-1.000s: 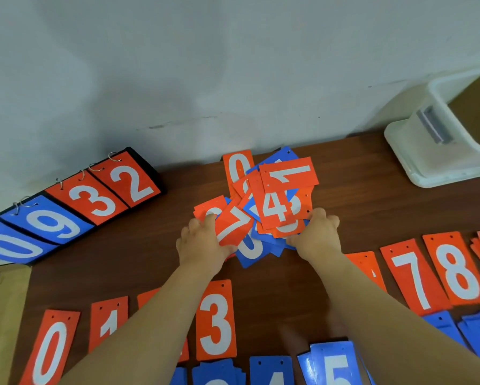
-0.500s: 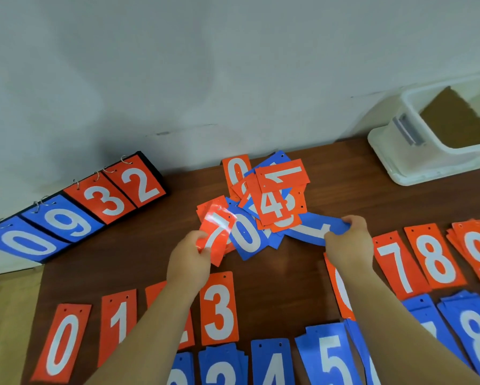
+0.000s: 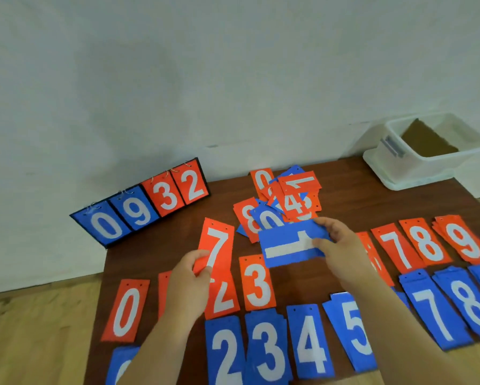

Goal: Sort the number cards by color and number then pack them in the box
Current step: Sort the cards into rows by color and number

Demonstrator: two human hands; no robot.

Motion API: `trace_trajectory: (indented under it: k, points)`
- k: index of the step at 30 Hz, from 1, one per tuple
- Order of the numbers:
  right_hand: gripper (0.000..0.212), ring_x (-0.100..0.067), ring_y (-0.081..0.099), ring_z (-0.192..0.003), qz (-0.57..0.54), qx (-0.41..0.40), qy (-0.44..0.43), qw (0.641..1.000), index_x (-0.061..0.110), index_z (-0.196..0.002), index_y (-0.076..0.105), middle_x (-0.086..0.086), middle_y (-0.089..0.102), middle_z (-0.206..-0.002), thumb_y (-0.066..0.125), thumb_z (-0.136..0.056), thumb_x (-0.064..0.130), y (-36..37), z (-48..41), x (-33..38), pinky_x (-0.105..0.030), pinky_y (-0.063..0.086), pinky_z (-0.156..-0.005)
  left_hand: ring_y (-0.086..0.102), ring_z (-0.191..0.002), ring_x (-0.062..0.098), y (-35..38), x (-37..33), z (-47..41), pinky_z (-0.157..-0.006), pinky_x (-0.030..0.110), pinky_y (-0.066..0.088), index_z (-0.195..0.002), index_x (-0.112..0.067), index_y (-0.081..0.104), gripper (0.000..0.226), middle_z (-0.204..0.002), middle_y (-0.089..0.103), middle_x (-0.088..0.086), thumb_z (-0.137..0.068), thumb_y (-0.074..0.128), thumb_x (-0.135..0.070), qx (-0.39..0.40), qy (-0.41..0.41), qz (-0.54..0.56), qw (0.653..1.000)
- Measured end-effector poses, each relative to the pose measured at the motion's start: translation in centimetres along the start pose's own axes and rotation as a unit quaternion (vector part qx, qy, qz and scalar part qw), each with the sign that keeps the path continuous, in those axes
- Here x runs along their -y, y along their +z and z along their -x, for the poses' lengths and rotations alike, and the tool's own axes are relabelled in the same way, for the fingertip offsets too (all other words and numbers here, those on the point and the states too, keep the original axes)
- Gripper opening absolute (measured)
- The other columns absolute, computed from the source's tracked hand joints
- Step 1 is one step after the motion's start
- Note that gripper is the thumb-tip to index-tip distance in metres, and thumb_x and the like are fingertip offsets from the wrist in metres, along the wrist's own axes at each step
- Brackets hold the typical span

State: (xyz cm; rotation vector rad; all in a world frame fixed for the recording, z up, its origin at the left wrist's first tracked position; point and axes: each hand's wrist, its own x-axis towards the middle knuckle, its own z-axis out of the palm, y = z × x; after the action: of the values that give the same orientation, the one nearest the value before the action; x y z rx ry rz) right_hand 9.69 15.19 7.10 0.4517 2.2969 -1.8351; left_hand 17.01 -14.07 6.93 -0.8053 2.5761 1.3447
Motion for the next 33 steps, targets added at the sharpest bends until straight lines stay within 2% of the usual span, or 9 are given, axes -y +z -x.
trace_trajectory:
  k: [7, 11, 14, 17, 20, 24, 28, 30, 33]
  points:
    - [0.042, -0.013, 0.069, -0.100, 0.089, 0.144, -0.044, 0.985, 0.035, -0.116, 0.064, 0.007, 0.066, -0.122, 0.061, -0.095, -0.001, 6.1, 8.5, 1.7, -0.036, 0.061, -0.085, 0.058, -0.126, 0.018, -8.9, 8.3, 5.8, -0.103, 0.041, 0.054, -0.124, -0.047, 0.065, 0.041, -0.141, 0.058, -0.007, -0.098, 0.064, -0.015, -0.054, 0.016, 0.051, 0.997]
    - [0.045, -0.032, 0.070, -0.094, 0.193, 0.220, -0.073, 0.953, 0.034, -0.117, 0.064, 0.011, 0.064, -0.117, 0.056, -0.091, -0.002, 11.4, 12.0, 1.2, -0.041, 0.062, -0.075, 0.073, -0.084, 0.013, -12.3, 13.8, 8.2, -0.060, 0.021, 0.057, -0.121, -0.047, 0.064, 0.042, -0.127, 0.065, -0.003, -0.100, 0.062, -0.011, -0.074, -0.024, 0.137, 0.988]
    - [0.050, -0.012, 0.067, -0.066, 0.279, 0.298, -0.088, 0.909, 0.034, -0.120, 0.062, 0.004, 0.061, -0.116, 0.049, -0.090, -0.005, 16.4, 13.4, -0.5, -0.026, 0.052, -0.052, 0.067, -0.093, 0.005, -13.9, 17.2, 10.3, -0.058, 0.010, 0.051, -0.134, -0.041, 0.058, 0.046, -0.130, 0.063, -0.005, -0.100, 0.062, -0.011, -0.095, -0.040, 0.141, 0.985]
    - [0.054, -0.011, 0.058, -0.055, 0.353, 0.372, -0.090, 0.854, 0.028, -0.129, 0.060, -0.004, 0.060, -0.129, 0.043, -0.091, -0.006, 21.2, 14.5, -3.4, -0.022, 0.047, -0.050, 0.064, -0.098, 0.000, -15.2, 20.2, 12.5, -0.064, 0.008, 0.050, -0.135, -0.038, 0.058, 0.047, -0.124, 0.064, -0.010, -0.099, 0.062, -0.009, -0.112, -0.061, 0.159, 0.979]
    - [0.053, -0.014, 0.061, -0.070, 0.444, 0.407, -0.113, 0.791, 0.029, -0.137, 0.056, -0.006, 0.058, -0.137, 0.046, -0.095, -0.002, 24.8, 14.9, -6.1, -0.022, 0.048, -0.057, 0.067, -0.102, 0.002, -15.9, 22.7, 14.2, -0.078, 0.018, 0.058, -0.135, -0.040, 0.058, 0.048, -0.124, 0.066, -0.010, -0.100, 0.061, -0.007, -0.120, -0.092, 0.190, 0.970]
    - [0.052, -0.019, 0.058, -0.103, 0.505, 0.376, -0.143, 0.764, 0.033, -0.140, 0.055, -0.002, 0.056, -0.142, 0.054, -0.097, 0.005, 27.7, 14.7, -8.2, -0.016, 0.046, -0.073, 0.065, -0.105, -0.004, -16.4, 25.5, 15.6, -0.074, 0.007, 0.052, -0.138, -0.038, 0.059, 0.052, -0.123, 0.065, -0.017, -0.098, 0.061, -0.006, -0.127, -0.124, 0.181, 0.967]
    - [0.054, -0.024, 0.044, -0.132, 0.575, 0.314, -0.198, 0.729, 0.035, -0.143, 0.053, 0.004, 0.049, -0.147, 0.058, -0.094, 0.013, 28.6, 15.2, -8.9, -0.036, 0.046, -0.105, 0.063, -0.101, -0.010, -16.3, 26.9, 15.7, -0.070, 0.005, 0.050, -0.138, -0.034, 0.060, 0.053, -0.120, 0.064, -0.019, -0.097, 0.060, -0.001, -0.128, -0.130, 0.189, 0.965]
    - [0.049, -0.022, 0.046, -0.127, 0.556, 0.274, -0.225, 0.752, 0.033, -0.138, 0.057, 0.005, 0.051, -0.141, 0.061, -0.093, 0.015, 28.6, 16.1, -8.5, -0.033, 0.047, -0.102, 0.064, -0.105, -0.005, -16.1, 27.0, 15.4, -0.071, 0.007, 0.053, -0.137, -0.037, 0.059, 0.051, -0.118, 0.062, -0.022, -0.098, 0.061, -0.004, -0.115, -0.125, 0.193, 0.966]
    - [0.032, -0.011, 0.056, -0.107, 0.402, 0.269, -0.155, 0.862, 0.032, -0.125, 0.061, 0.010, 0.055, -0.125, 0.064, -0.096, 0.019, 28.5, 18.2, -7.3, -0.016, 0.047, -0.077, 0.064, -0.112, 0.001, -15.5, 26.5, 14.5, -0.089, 0.020, 0.057, -0.139, -0.039, 0.058, 0.052, -0.127, 0.064, -0.017, -0.098, 0.063, -0.007, -0.092, -0.103, 0.193, 0.972]
